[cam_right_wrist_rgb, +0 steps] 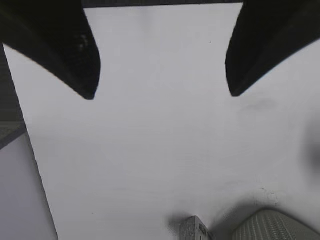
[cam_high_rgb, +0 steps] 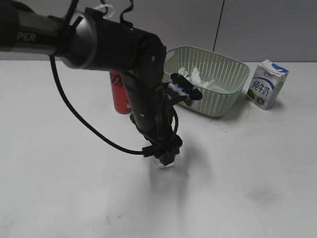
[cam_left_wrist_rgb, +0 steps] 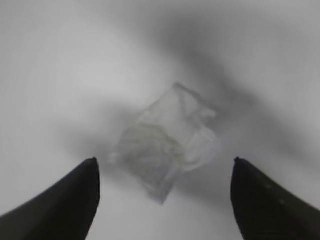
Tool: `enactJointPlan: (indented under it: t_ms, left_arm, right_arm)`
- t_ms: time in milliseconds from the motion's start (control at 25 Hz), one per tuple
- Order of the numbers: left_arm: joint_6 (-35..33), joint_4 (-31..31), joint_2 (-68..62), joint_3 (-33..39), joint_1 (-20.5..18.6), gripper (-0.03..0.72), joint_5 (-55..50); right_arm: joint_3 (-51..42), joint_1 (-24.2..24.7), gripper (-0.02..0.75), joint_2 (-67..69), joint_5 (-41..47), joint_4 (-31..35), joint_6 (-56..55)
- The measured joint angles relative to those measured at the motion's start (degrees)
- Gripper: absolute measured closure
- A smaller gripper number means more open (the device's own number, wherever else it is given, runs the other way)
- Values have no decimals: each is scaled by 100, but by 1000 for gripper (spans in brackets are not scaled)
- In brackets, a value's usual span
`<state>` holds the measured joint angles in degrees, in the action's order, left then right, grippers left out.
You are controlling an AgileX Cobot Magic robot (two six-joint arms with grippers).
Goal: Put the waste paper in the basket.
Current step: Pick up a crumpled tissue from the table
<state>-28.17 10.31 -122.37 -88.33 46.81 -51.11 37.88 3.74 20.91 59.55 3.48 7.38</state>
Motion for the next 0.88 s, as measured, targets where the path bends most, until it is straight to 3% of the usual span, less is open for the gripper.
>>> enactJointPlan:
  t_ms: [680,800,880]
  left_arm:
    - [-10,-376,-479,-7,80,100,573]
    - [-2,-376,-504,-26,80,148,587]
    - [-2,-371,-517,-46,80,234,593]
  right_arm:
    - [-864,0,146,-2117,509,36,-23]
    - [-937,0,148,-2121,564,70,-23]
    - [-949,0,154,-2121,579,82,-18]
